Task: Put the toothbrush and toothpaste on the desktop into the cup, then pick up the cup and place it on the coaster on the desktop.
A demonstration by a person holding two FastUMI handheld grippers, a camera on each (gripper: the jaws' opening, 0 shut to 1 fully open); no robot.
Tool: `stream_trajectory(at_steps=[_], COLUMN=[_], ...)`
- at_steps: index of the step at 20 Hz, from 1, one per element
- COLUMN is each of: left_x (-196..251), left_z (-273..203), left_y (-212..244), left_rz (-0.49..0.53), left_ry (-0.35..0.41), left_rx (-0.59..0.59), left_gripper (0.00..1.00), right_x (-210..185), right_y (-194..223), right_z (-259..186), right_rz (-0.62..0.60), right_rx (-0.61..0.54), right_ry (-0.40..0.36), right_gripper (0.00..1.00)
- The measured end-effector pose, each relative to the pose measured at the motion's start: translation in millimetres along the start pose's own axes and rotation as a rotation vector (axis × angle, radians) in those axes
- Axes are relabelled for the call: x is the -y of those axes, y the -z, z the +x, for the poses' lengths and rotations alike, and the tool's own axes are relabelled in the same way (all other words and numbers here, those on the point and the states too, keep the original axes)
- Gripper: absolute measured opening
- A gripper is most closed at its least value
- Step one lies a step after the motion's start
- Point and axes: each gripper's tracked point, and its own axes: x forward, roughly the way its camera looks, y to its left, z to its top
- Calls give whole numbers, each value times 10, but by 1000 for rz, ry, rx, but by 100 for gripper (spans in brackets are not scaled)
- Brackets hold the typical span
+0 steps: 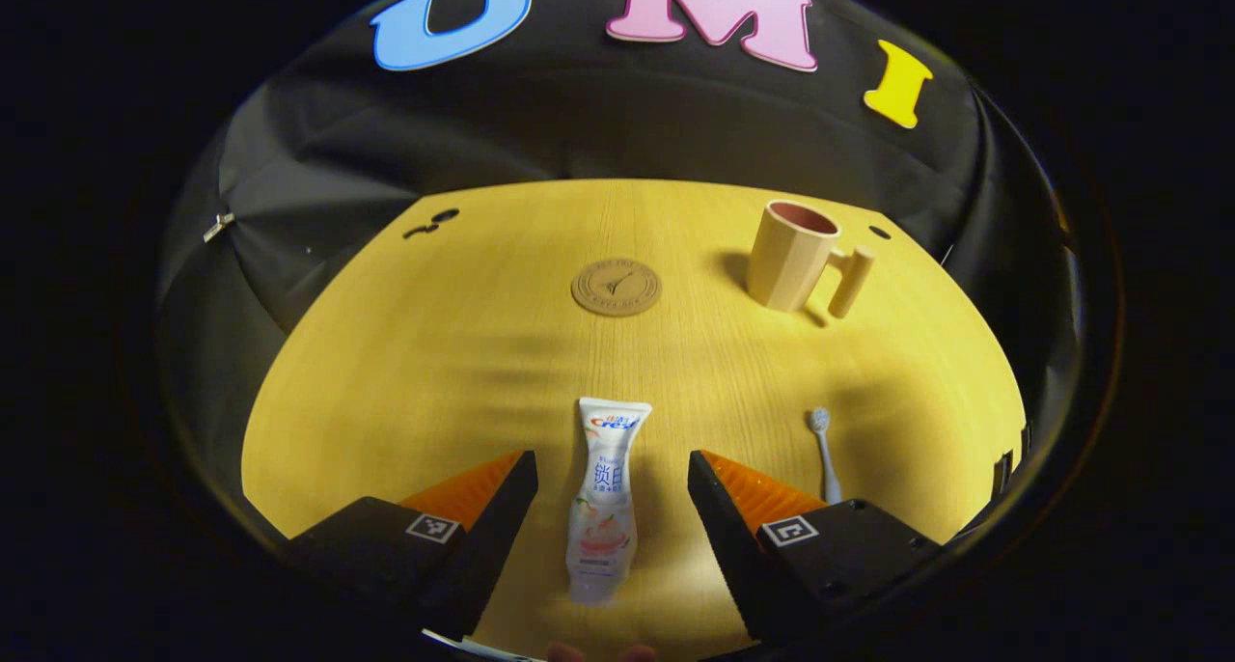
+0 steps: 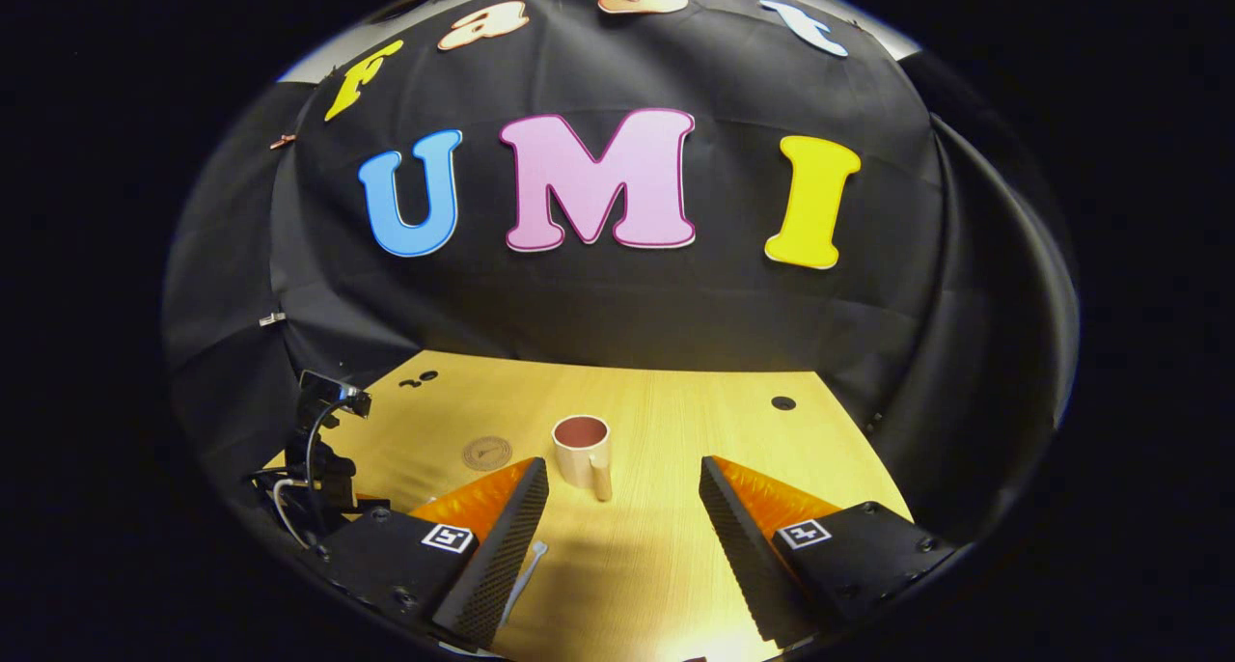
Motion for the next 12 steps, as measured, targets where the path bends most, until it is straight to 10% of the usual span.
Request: stream_trajectory(at_steps=[8, 12], left_x=[3, -27], left_z=[262, 273], left_y=[203, 191], left_rz=[28, 46], left_ry=[11, 8], left_rx=[-106, -127], left_gripper=[97, 65], right_x=[58, 34], right_y=[370, 449], right_z=[277, 310], right_rz=[66, 92], right_rx=[-106, -128], right_ry=[-25, -41], right_gripper=[97, 97])
